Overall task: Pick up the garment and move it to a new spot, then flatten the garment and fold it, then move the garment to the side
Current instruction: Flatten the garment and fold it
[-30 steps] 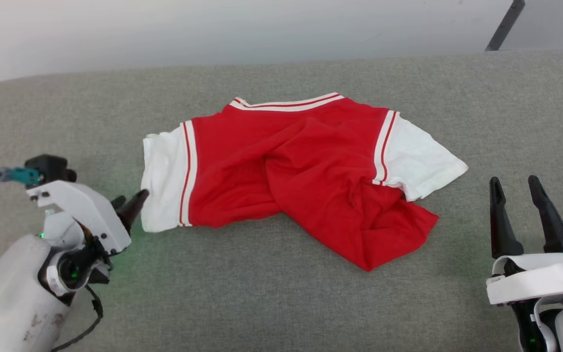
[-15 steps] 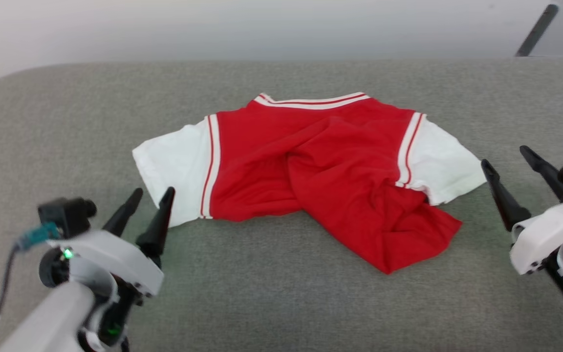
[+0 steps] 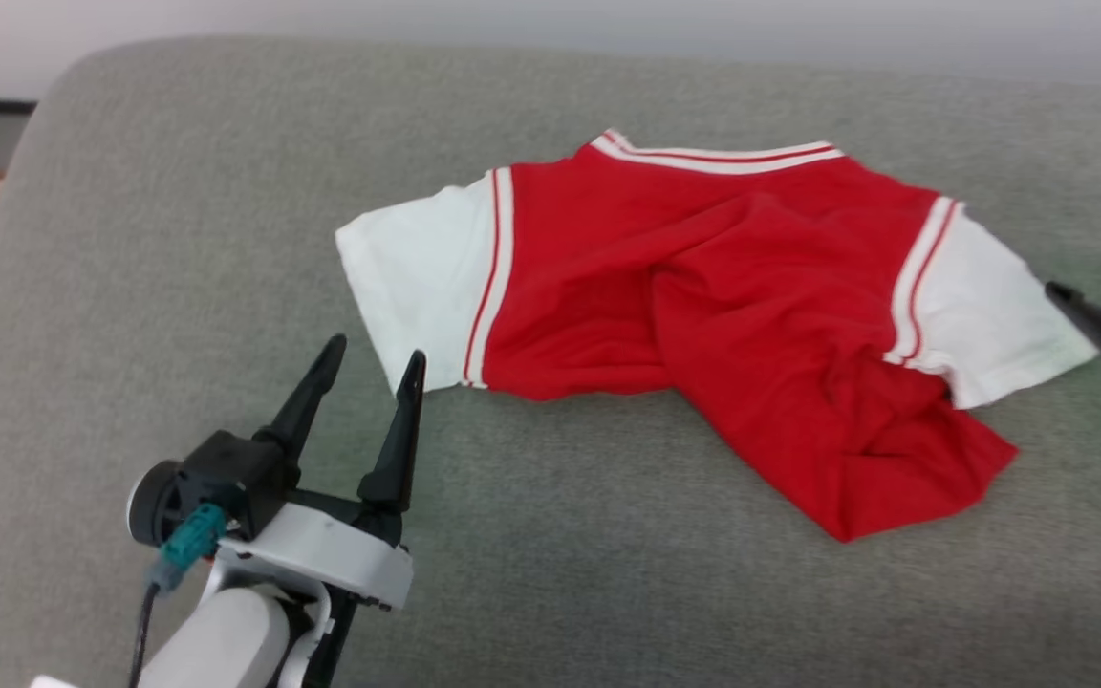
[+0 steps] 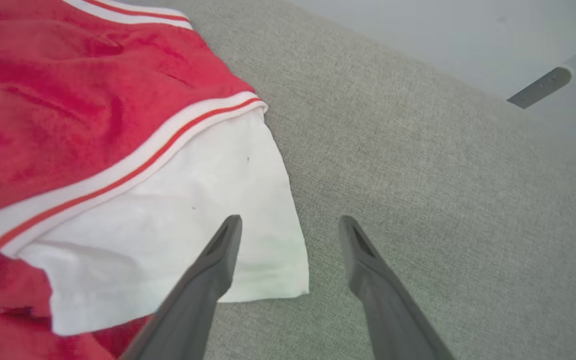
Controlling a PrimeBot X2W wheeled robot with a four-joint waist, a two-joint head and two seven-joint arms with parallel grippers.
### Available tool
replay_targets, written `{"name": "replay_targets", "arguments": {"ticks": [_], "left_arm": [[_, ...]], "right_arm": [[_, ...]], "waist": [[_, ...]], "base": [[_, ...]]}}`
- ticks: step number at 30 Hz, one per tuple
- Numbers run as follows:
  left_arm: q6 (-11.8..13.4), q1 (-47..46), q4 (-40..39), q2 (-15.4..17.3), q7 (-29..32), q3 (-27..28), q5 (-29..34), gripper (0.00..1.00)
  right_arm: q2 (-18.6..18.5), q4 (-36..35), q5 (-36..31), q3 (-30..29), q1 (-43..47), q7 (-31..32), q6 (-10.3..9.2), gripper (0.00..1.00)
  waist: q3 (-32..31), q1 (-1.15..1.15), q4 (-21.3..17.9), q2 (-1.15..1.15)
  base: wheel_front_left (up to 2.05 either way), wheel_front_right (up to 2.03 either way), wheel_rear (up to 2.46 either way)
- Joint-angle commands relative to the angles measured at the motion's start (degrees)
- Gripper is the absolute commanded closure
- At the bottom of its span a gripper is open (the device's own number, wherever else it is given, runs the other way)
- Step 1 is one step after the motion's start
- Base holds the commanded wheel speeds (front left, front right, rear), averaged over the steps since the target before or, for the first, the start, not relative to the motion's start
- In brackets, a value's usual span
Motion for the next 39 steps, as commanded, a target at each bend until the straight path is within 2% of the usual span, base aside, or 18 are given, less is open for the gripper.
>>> {"name": "replay_targets", "arguments": {"ticks": [1, 5, 9, 18, 19, 20, 21, 22, 25, 30, 31, 33, 34, 35, 39], "left_arm": [[0.0, 0.6, -0.8, -0.8, -0.2, 1.1, 1.8, 0.0], [-1.9, 1.7, -1.8, -3.4, -0.1, 4.2, 5.6, 0.0], [-4.1, 2.3, -1.1, -5.5, -0.1, 6.3, 7.8, 0.0], [-8.1, 2.3, 0.4, -8.2, -0.2, 10.9, 10.5, 0.0], [-8.7, 1.7, 0.4, -8.1, -0.2, 11.3, 10.7, 0.0], [-9.2, 1.0, 0.5, -7.6, -0.2, 11.6, 11.0, 0.0], [-9.9, 0.3, 0.8, -7.1, -0.2, 11.7, 11.4, 0.0], [-10.5, -0.8, 1.1, -6.4, -0.2, 11.7, 11.7, 0.0], [-13.1, -5.1, 1.8, -4.2, 1.1, 11.6, 11.8, 0.0], [-16.9, -16.2, 5.1, 0.5, 6.6, 10.3, 11.4, 0.0], [-16.9, -16.2, 5.1, 0.5, 6.6, 10.3, 11.4, 0.0], [-18.0, -23.7, 9.5, 1.9, 11.0, 7.8, 8.3, 0.0], [-18.0, -23.7, 9.5, 1.9, 11.0, 7.8, 8.3, 0.0], [-18.2, -26.5, 11.5, 2.7, 12.7, 6.3, 7.5, 0.0], [-18.1, -36.2, 17.0, 5.7, 19.7, -5.4, 0.4, 0.0]], "right_arm": [[-0.8, 0.7, 1.1, 1.0, -1.9, 1.3, -0.02, 0.0], [-3.5, 3.8, 2.9, 4.9, -5.8, 5.2, -0.02, 0.0], [-5.1, 6.3, 3.5, 8.8, -8.3, 6.4, -0.02, 0.0], [-5.5, 9.2, 6.4, 18.5, -9.5, 7.4, 0.01, 0.0], [-5.8, 9.3, 6.4, 19.4, -9.5, 7.2, 0.0, 0.44], [-6.0, 9.5, 6.5, 20.2, -9.7, 7.0, 0.0, 0.67], [-6.1, 9.4, 6.6, 21.0, -9.9, 6.9, 0.0, 0.96], [-6.2, 9.3, 6.6, 21.6, -10.1, 6.4, 0.0, 1.0], [-6.5, 9.4, 6.8, 23.1, -11.5, 5.5, -0.04, 1.0], [-5.5, 9.3, 7.2, 25.1, -14.7, 4.6, -0.05, 1.0], [-5.5, 9.3, 7.2, 25.1, -14.7, 4.6, -0.05, 1.0], [-4.7, 9.2, 7.6, 26.4, -16.5, 4.8, -0.06, 1.0], [-4.7, 9.2, 7.6, 26.4, -16.5, 4.8, -0.06, 1.0], [-4.7, 9.2, 7.6, 26.9, -17.2, 4.9, -0.06, 1.0], [-4.2, 9.3, 7.9, 28.4, -19.6, 4.6, -0.11, 1.0]], "waist": [[2.9, 0.0, 3.0, 0.0], [4.7, 0.0, 5.0, 0.0], [5.8, 0.0, 6.5, 0.0], [6.9, 0.0, 6.9, 0.0], [6.9, 0.0, 6.8, 0.0], [7.0, 0.0, 6.7, 0.0], [7.0, 0.0, 6.5, 0.0], [7.1, 0.0, 6.4, 0.0], [7.3, 0.0, 5.7, 0.0], [8.4, 0.0, 4.1, 0.0], [8.4, 0.0, 4.1, 0.0], [9.6, 0.0, 3.2, 0.0], [9.6, 0.0, 3.2, 0.0], [10.0, 0.0, 3.0, 0.0], [11.7, 0.0, 2.0, 0.0]], "base": [[0.0, 0.0, 0.0], [0.0, 0.0, 0.0], [0.0, 0.0, 0.0], [0.0, 0.0, 0.0], [0.0, 0.0, 0.0], [0.0, 0.0, 0.0], [0.0, 0.0, 0.0], [0.0, 0.0, 0.0], [0.0, 0.0, 0.0], [0.0, 0.0, 0.0], [0.0, 0.0, 0.0], [0.0, 0.0, 0.0], [0.0, 0.0, 0.0], [0.0, 0.0, 0.0], [0.0, 0.0, 0.0]]}}
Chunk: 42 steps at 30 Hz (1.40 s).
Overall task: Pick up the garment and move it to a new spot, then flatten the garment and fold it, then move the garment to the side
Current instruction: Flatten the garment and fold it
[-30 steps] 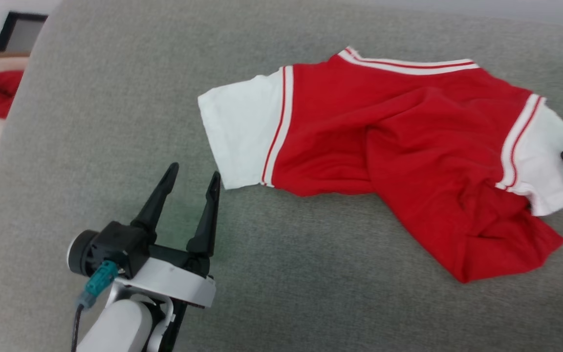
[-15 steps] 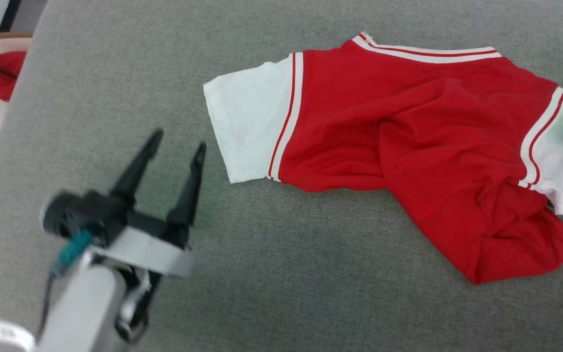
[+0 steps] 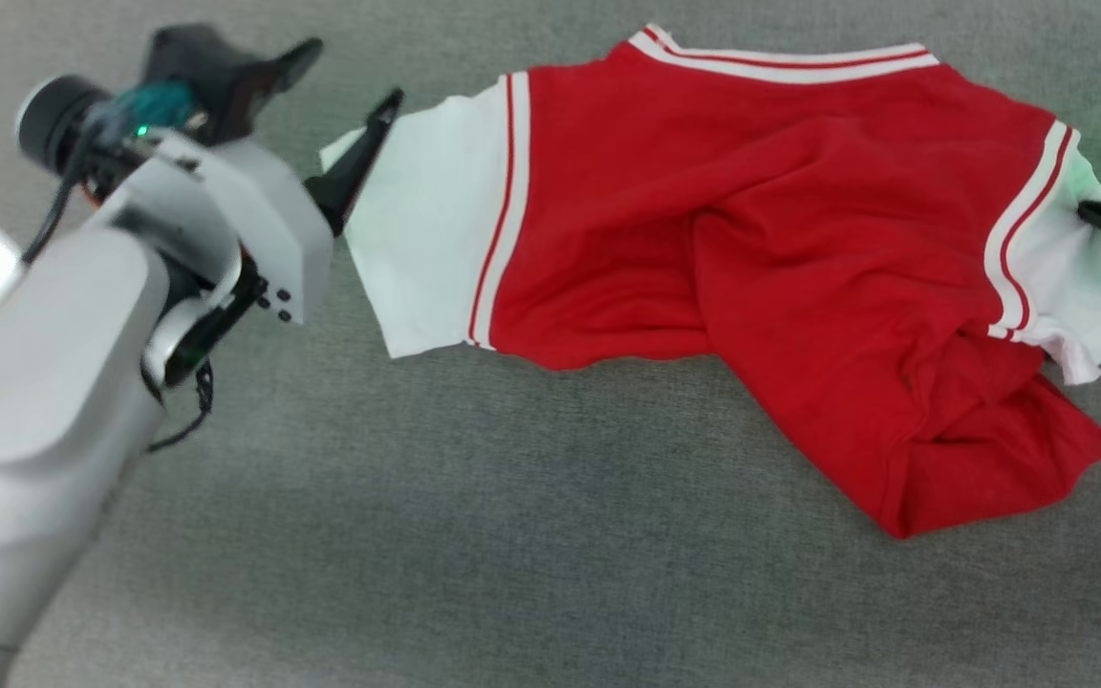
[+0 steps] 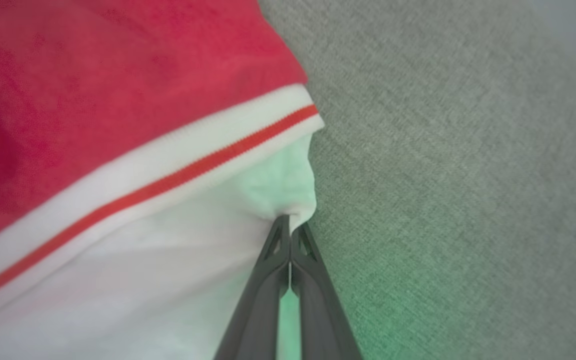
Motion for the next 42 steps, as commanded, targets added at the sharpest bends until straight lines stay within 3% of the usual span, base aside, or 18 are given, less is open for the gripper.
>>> {"name": "replay_targets", "arguments": {"ticks": [1, 5, 10, 16, 21, 22, 23, 24, 25, 31, 42], "left_arm": [[0.1, -1.4, 0.7, 0.8, 0.6, -1.5, -0.9, 0.0], [0.1, -10.2, 5.0, 3.8, 7.2, -13.8, -9.0, 0.0], [0.1, -18.6, 9.3, 5.4, 15.3, -24.9, -19.1, 0.0], [0.1, -23.9, 10.1, 6.1, 22.6, -32.1, -31.7, 0.0], [0.1, -25.2, 9.9, 6.3, 28.5, -34.8, -37.3, 0.0], [0.1, -25.1, 9.7, 6.3, 28.9, -35.1, -38.0, 0.03], [0.0, -25.0, 9.6, 6.4, 29.3, -35.3, -38.5, 0.4], [0.0, -24.9, 9.5, 6.4, 29.3, -35.5, -38.7, 0.64], [0.0, -24.7, 9.8, 6.4, 29.2, -35.6, -39.2, 1.0], [0.1, -24.1, 12.3, 6.2, 24.2, -35.1, -42.6, 1.0], [0.1, -25.9, 14.4, 4.7, 3.4, -29.3, -46.3, 1.0]], "right_arm": [[1.1, 2.1, -0.2, 2.5, 2.2, 0.4, -0.25, 1.0], [1.6, 2.0, -0.4, 4.2, 0.2, 0.6, -0.39, 1.0], [2.6, 1.5, 0.1, 6.4, -1.9, 1.1, -0.56, 1.0], [2.7, 1.3, 0.3, 9.0, -3.9, 1.1, -0.6, 1.0], [2.7, 1.8, 0.7, 10.3, -5.0, 0.5, -0.62, 1.0], [2.8, 1.8, 0.7, 10.6, -5.1, 0.1, -0.62, 1.0], [2.9, 1.7, 0.8, 10.7, -5.3, -0.4, -0.61, 1.0], [3.0, 1.7, 1.0, 10.8, -5.6, -1.0, -0.61, 1.0], [3.1, 1.9, 1.1, 11.0, -5.8, -1.5, -0.61, 1.0], [4.4, 2.8, 2.1, 9.7, -6.8, -7.5, -0.51, 1.0], [4.3, 9.1, 3.1, 1.7, -10.8, -20.1, -0.18, 1.0]], "waist": [[1.4, 0.0, -0.9, 0.0], [3.3, 0.0, -2.0, 0.0], [5.5, 0.0, -3.4, 0.0], [7.0, 0.0, -4.5, 0.0], [7.3, 0.0, -4.8, 0.0], [7.3, 0.0, -4.8, 0.0], [7.2, 0.0, -4.8, 0.0], [7.2, 0.0, -4.7, 0.0], [7.0, 0.0, -4.7, 0.0], [4.7, 0.0, -4.8, 0.0], [0.2, 0.0, -5.6, 0.0]], "base": [[0.0, 0.0, 0.0], [0.0, 0.0, 0.0], [0.0, 0.0, 0.0], [0.0, 0.0, 0.0], [0.0, 0.0, 0.0], [0.0, 0.0, 0.0], [0.0, 0.0, 0.0], [0.0, 0.0, 0.0], [0.0, 0.0, 0.0], [0.0, 0.0, 0.0], [0.0, 0.0, 0.0]]}}
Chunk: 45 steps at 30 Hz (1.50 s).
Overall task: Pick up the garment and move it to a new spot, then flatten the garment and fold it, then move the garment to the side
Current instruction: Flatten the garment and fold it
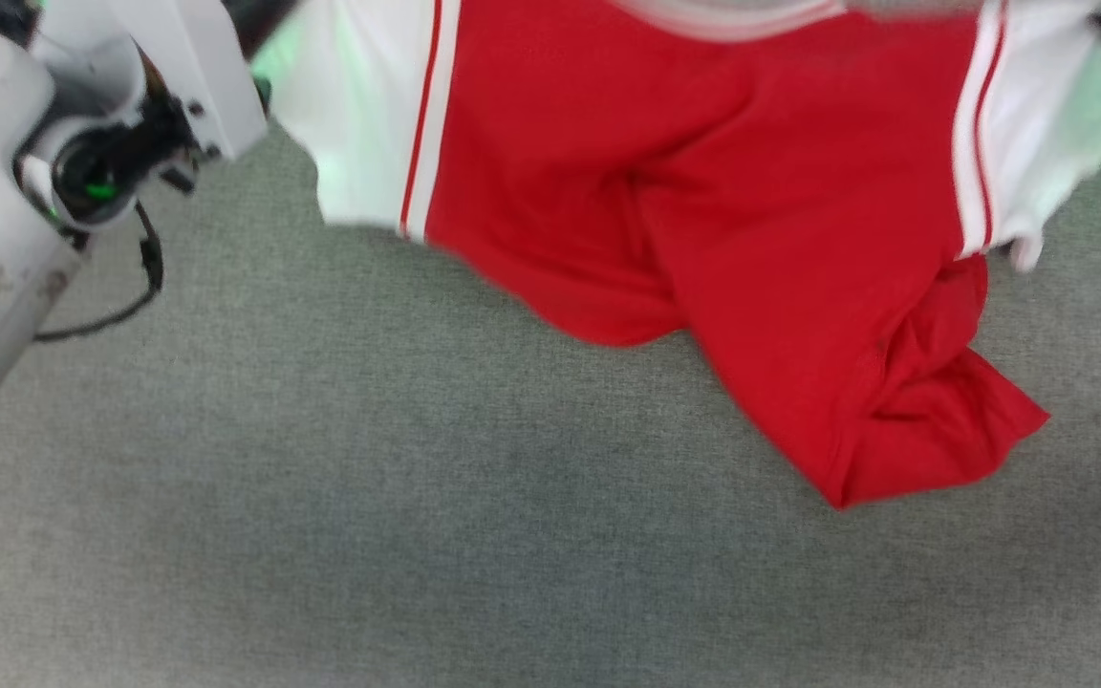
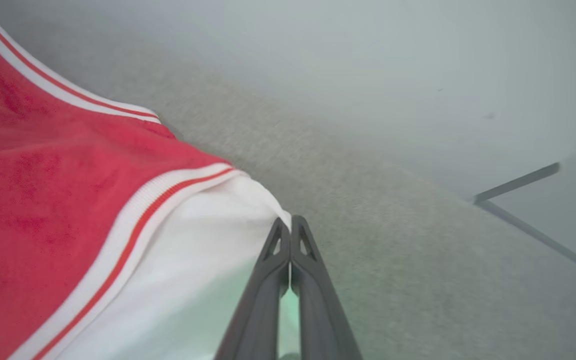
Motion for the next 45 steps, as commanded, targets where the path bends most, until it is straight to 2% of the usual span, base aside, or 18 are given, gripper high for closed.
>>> {"name": "replay_targets", "arguments": {"ticks": [1, 5, 10, 12, 17, 20, 23, 26, 30, 35, 40, 45], "left_arm": [[0.1, -0.7, 0.9, -0.6, -1.7, 0.4, 0.5, 1.0], [0.1, -4.1, 6.3, -2.9, -9.4, 2.5, 1.9, 1.0], [0.3, -11.7, 16.7, -7.4, -20.4, 6.9, 3.3, 1.0], [0.5, -15.4, 20.2, -9.1, -22.9, 9.5, 2.9, 1.0], [0.4, -24.4, 24.8, -10.6, -24.4, 18.0, 4.6, 1.0], [0.4, -25.1, 24.6, -11.2, -24.4, 23.7, 8.1, 1.0], [0.2, -22.6, 24.5, -12.5, -24.4, 25.3, 10.8, 1.0], [0.2, -18.6, 22.0, -12.9, -24.2, 23.4, 11.0, 1.0], [0.1, -11.8, 17.0, -11.5, -22.1, 20.7, 8.4, 1.0], [0.1, -2.9, 8.0, -7.5, -20.6, 18.4, 4.3, 1.0], [0.1, 7.6, -3.3, -2.9, -20.9, 16.8, -0.1, 1.0], [0.1, 19.0, -16.7, 2.4, -22.5, 15.8, -3.9, 1.0]], "right_arm": [[0.2, 1.0, -0.8, -1.3, -1.3, -1.4, -0.08, 1.0], [2.3, 7.2, -3.3, -6.5, -5.9, -6.8, -0.08, 1.0], [5.7, 16.6, -10.6, -14.3, -15.7, -17.1, -0.09, 1.0], [7.5, 20.6, -13.2, -17.4, -20.0, -20.6, -0.09, 1.0], [10.6, 28.2, -19.2, -23.3, -30.2, -28.8, -0.12, 1.0], [12.1, 31.0, -21.7, -25.1, -33.5, -31.8, -0.14, 1.0], [13.1, 32.8, -23.4, -25.0, -33.9, -32.5, -0.14, 1.0], [13.6, 33.1, -23.9, -23.3, -31.1, -32.5, -0.12, 1.0], [13.2, 30.6, -22.5, -20.0, -25.4, -30.9, -0.09, 1.0], [10.6, 22.5, -17.7, -16.0, -15.3, -27.8, -0.09, 1.0], [5.5, 10.9, -11.6, -13.8, -4.2, -23.1, -0.08, 1.0], [-0.8, -1.1, -6.4, -15.5, 8.6, -17.5, -0.08, 1.0]], "waist": [[-0.3, 0.0, -0.3, 0.0], [0.5, 0.0, -0.8, 0.0], [1.4, 0.0, -1.4, 0.0], [1.5, 0.0, -1.7, 0.0], [1.1, 0.0, -2.2, 0.0], [0.2, 0.0, -2.5, 0.0], [-1.3, 0.0, -2.6, 0.0], [-2.3, 0.0, -2.6, 0.0], [-3.1, 0.0, -2.6, 0.0], [-3.8, 0.0, -3.3, 0.0], [-5.0, 0.0, -3.8, 0.0], [-6.8, 0.0, -4.0, 0.0]], "base": [[0.0, 0.0, 0.0], [0.0, 0.0, 0.0], [0.0, 0.0, 0.0], [0.0, 0.0, 0.0], [0.0, 0.0, 0.0], [0.0, 0.0, 0.0], [0.0, 0.0, 0.0], [0.0, 0.0, 0.0], [0.0, 0.0, 0.0], [0.0, 0.0, 0.0], [0.0, 0.0, 0.0], [0.0, 0.0, 0.0]]}}
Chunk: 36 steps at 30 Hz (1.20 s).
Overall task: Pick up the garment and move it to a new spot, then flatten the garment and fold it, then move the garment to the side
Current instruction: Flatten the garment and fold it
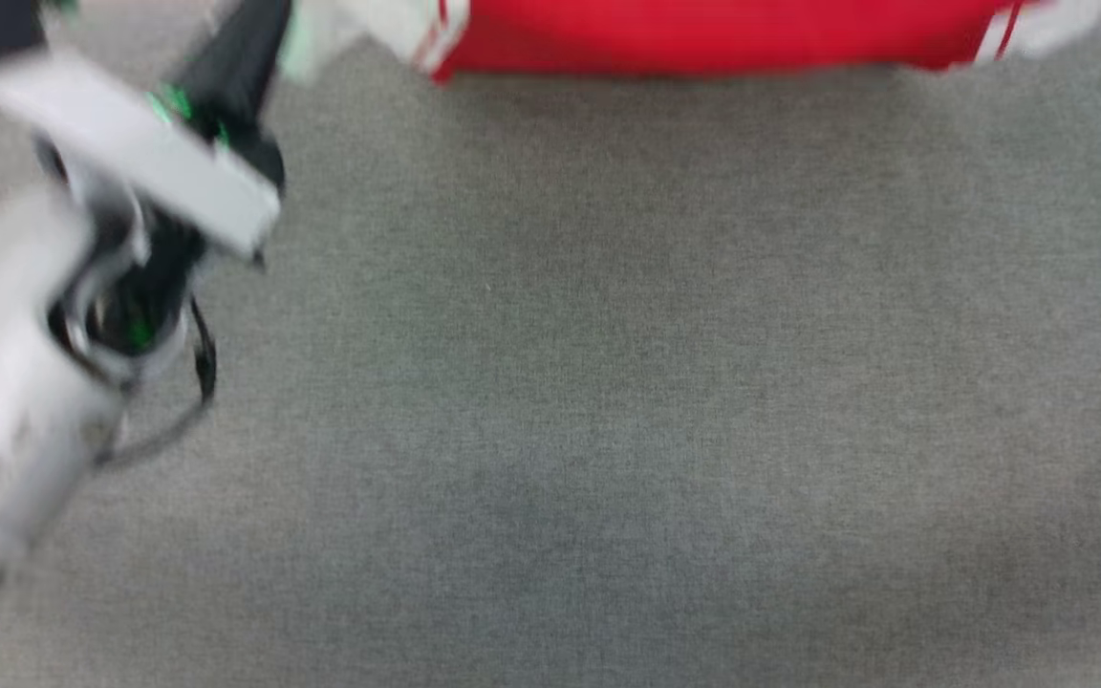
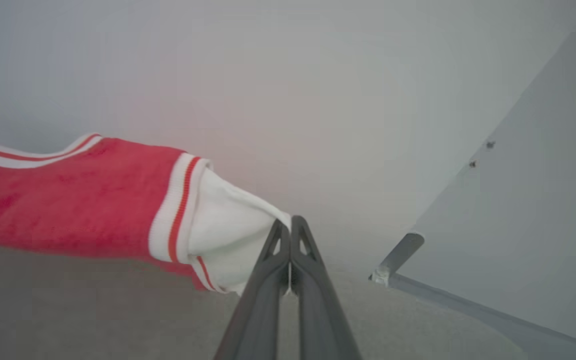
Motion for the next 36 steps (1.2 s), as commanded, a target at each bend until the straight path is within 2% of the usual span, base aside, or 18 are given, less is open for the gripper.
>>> {"name": "replay_targets", "arguments": {"ticks": [1, 6, 8, 12, 16, 20, 25, 30, 36], "left_arm": [[0.1, 1.9, -1.4, 0.8, -0.4, 0.0, -0.6, 1.0], [0.1, 13.2, -12.7, 6.1, -1.6, -1.4, -1.6, 1.0], [0.1, 17.4, -16.2, 7.2, -1.9, -1.0, -2.9, 1.0], [0.1, 24.6, -21.0, 9.6, -2.1, -1.6, -2.7, 1.0], [0.1, 30.7, -25.0, 12.0, -2.3, -2.0, -2.5, 1.0], [0.1, 36.4, -28.5, 13.7, -2.3, -0.3, -2.4, 1.0], [0.1, 43.9, -31.1, 15.3, -2.2, 3.2, -1.4, 1.0], [0.1, 50.5, -33.1, 17.3, -2.2, 4.5, 0.2, 1.0], [0.1, 57.1, -36.7, 19.8, -2.2, 6.3, 0.2, 1.0]], "right_arm": [[-1.0, -1.4, 0.6, -0.7, 1.8, 0.6, -0.08, 1.0], [-5.8, -11.8, 5.0, -5.3, 16.4, 6.2, -0.08, 1.0], [-7.1, -15.4, 6.2, -7.9, 22.5, 8.4, -0.08, 1.0], [-8.3, -22.8, 7.3, -13.4, 33.7, 12.5, -0.08, 1.0], [-8.0, -30.2, 6.5, -19.2, 44.2, 17.5, -0.08, 1.0], [-6.9, -37.5, 5.0, -24.7, 53.7, 23.6, -0.08, 1.0], [-3.6, -45.4, 3.3, -31.4, 63.2, 30.6, -0.07, 1.0], [0.2, -51.4, 2.4, -37.5, 70.7, 37.6, -0.07, 1.0], [3.0, -57.3, 3.4, -43.1, 78.1, 45.0, -0.07, 1.0]], "waist": [[-0.9, 0.0, -0.1, 0.0], [-2.9, 0.0, -0.3, 0.0], [-3.7, 0.0, -0.1, 0.0], [-4.8, 0.0, -0.3, 0.0], [-5.9, 0.0, -0.7, 0.0], [-6.7, 0.0, -1.2, 0.0], [-7.5, 0.0, -1.5, 0.0], [-8.0, 0.0, -1.5, 0.0], [-8.1, 0.0, -1.0, 0.0]], "base": [[0.0, 0.0, 0.0], [0.0, 0.0, 0.0], [0.0, 0.0, 0.0], [0.0, 0.0, 0.0], [0.0, 0.0, 0.0], [0.0, 0.0, 0.0], [0.0, 0.0, 0.0], [0.0, 0.0, 0.0], [0.0, 0.0, 0.0]]}}
